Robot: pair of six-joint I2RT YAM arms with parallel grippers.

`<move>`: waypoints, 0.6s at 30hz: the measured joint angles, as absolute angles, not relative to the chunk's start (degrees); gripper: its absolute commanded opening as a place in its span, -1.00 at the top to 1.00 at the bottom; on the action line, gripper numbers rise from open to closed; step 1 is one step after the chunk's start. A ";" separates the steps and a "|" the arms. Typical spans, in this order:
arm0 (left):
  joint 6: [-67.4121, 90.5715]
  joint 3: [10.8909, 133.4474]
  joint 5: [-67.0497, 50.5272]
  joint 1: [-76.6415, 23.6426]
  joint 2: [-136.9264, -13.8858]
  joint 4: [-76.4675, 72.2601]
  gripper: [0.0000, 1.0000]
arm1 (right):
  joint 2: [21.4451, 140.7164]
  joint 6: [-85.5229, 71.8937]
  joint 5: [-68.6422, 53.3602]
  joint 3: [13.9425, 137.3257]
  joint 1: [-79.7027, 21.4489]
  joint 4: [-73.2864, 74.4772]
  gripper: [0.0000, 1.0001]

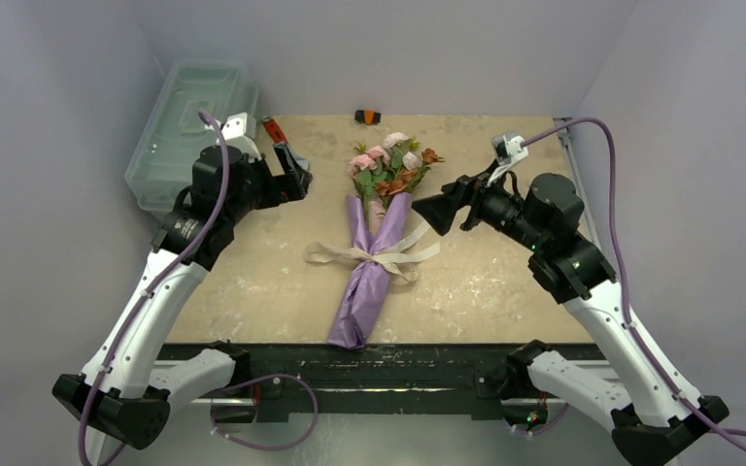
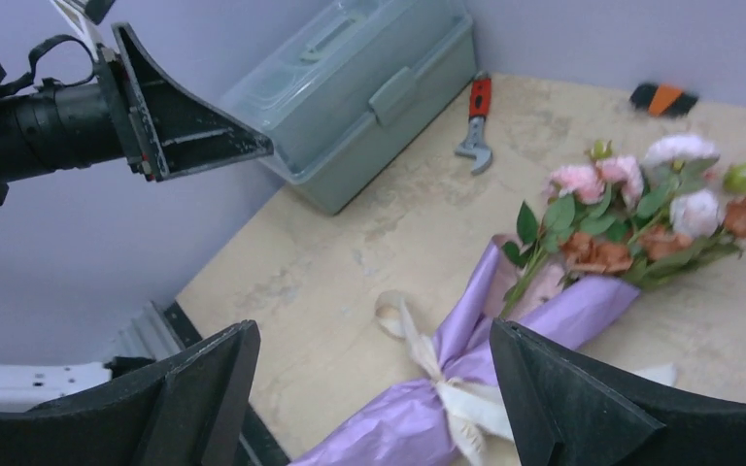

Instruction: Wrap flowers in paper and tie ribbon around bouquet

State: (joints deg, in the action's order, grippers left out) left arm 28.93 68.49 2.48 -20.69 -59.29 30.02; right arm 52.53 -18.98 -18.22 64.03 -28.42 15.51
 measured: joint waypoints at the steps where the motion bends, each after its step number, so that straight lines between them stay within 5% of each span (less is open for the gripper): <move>1: 30.15 70.02 3.14 -20.69 -60.01 31.92 -0.94 | 51.92 -21.65 -17.63 63.42 -28.42 15.40 -0.98; 9: 36.49 73.95 6.57 -20.67 -55.96 43.92 -0.93 | 39.99 -34.22 -15.88 45.65 -28.42 10.37 -0.98; 18: 38.57 70.02 6.42 -20.69 -43.64 52.97 -0.93 | 37.65 -38.00 -13.87 46.61 -28.42 16.53 -0.98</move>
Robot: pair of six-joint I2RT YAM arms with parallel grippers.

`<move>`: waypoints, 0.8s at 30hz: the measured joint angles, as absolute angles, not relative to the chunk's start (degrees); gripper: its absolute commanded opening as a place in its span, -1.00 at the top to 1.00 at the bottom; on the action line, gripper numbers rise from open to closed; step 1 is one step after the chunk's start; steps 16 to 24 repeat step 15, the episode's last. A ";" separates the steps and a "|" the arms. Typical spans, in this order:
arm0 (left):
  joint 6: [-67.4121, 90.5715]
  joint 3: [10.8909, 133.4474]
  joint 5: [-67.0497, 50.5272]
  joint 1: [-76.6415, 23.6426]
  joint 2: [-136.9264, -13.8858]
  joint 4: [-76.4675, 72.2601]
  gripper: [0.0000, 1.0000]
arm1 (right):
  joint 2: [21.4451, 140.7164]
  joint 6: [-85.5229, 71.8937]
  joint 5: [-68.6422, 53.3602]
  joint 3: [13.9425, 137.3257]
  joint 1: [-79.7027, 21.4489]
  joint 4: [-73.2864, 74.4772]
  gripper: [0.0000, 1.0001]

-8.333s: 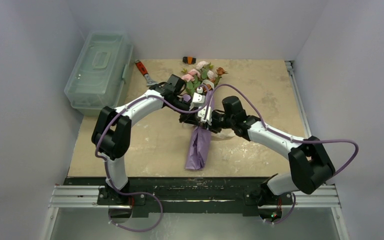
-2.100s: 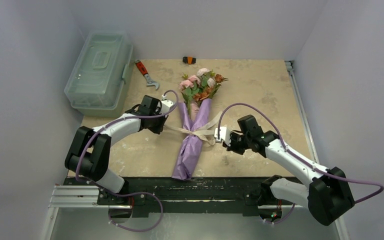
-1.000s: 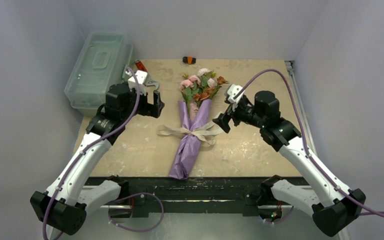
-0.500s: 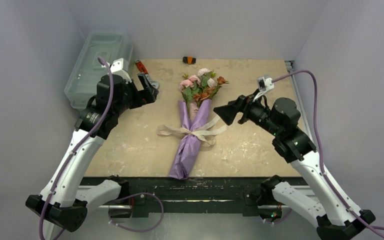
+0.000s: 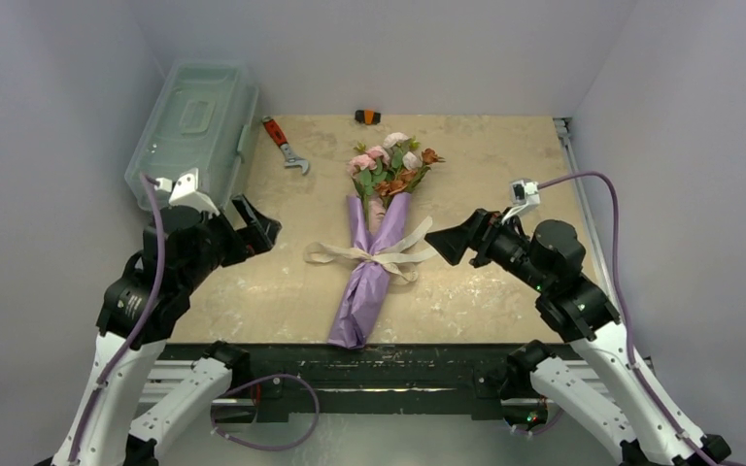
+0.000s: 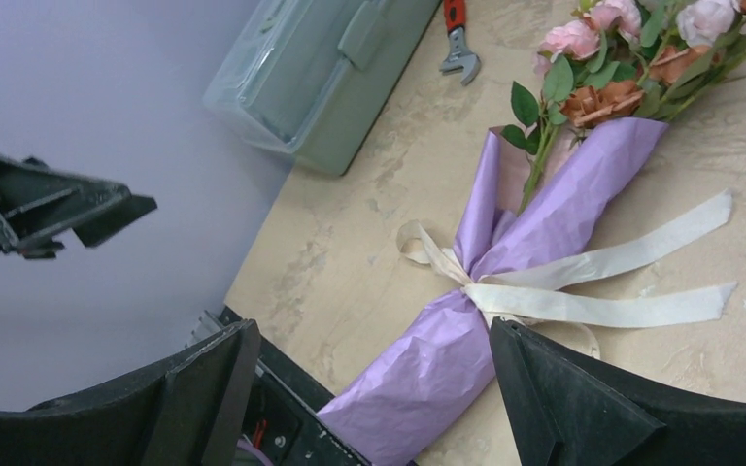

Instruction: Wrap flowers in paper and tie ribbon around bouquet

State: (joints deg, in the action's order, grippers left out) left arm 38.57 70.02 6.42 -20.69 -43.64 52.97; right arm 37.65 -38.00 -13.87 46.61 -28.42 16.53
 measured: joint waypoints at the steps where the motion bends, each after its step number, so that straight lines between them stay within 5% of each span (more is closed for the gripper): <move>1: 38.61 68.71 6.24 -20.69 -42.22 53.28 -0.94 | 37.10 -38.54 -13.17 46.61 -28.42 17.50 -0.98; 24: 36.03 60.23 2.92 -20.69 -36.56 55.81 -0.94 | 26.11 -52.69 1.19 41.67 -28.42 28.86 -0.98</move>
